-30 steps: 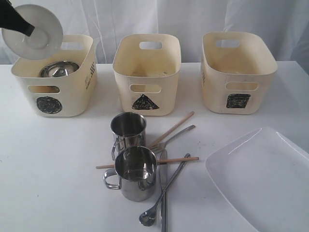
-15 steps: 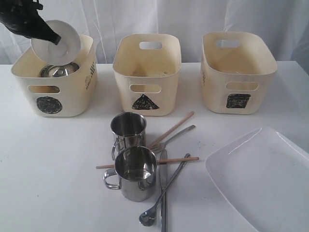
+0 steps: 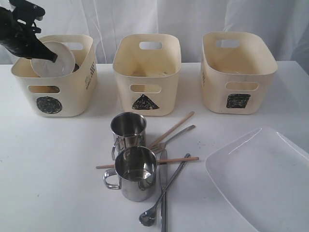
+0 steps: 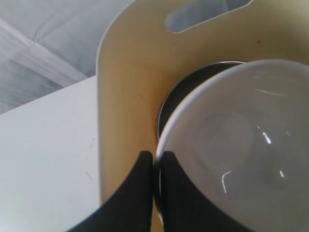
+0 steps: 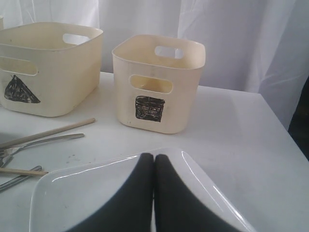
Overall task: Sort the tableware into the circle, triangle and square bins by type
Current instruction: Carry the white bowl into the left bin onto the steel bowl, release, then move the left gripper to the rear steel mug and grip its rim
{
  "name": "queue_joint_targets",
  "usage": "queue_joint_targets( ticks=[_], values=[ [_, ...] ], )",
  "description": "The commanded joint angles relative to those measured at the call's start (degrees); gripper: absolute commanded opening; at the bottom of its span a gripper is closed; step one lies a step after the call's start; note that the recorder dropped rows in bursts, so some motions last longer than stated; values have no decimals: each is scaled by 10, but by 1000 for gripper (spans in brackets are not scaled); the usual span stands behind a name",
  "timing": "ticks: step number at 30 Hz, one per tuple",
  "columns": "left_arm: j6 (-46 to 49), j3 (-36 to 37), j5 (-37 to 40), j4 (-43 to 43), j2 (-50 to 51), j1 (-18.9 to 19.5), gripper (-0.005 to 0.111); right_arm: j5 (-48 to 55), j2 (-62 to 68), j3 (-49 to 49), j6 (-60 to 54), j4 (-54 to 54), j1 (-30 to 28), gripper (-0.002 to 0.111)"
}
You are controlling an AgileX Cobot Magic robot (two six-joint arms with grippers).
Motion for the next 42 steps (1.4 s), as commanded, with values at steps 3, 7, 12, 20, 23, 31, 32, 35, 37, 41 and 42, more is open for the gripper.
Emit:
queue_joint_targets(
  ticks=[3, 7, 12, 20, 23, 31, 32, 35, 37, 41, 42],
  values=[
    [-5, -37, -6, -14, 30, 6, 0, -3, 1, 1, 0, 1, 0, 0],
    [-5, -50, -6, -18, 46, 6, 0, -3, 1, 1, 0, 1, 0, 0],
    [-5, -50, -3, -18, 52, 6, 0, -3, 1, 1, 0, 1, 0, 0],
    [-5, -50, 7, -18, 52, 6, 35, -3, 1, 1, 0, 1, 0, 0],
    [-5, -50, 10, -27, 49, 6, 41, -3, 1, 1, 0, 1, 0, 0],
    [-5, -50, 27, -69, 5, 5, 42, -3, 1, 1, 0, 1, 0, 0],
    [-5, -50, 39, -86, -5, 5, 42, -3, 1, 1, 0, 1, 0, 0],
    [7, -50, 78, -119, -41, 1, 41, -3, 1, 1, 0, 1, 0, 0],
    [45, -50, 110, -166, -63, 0, 39, -3, 1, 1, 0, 1, 0, 0],
    [194, -50, 205, -318, -106, -11, 31, -3, 1, 1, 0, 1, 0, 0],
    [226, -50, 229, -346, -115, -14, 29, -3, 1, 1, 0, 1, 0, 0]
  ],
)
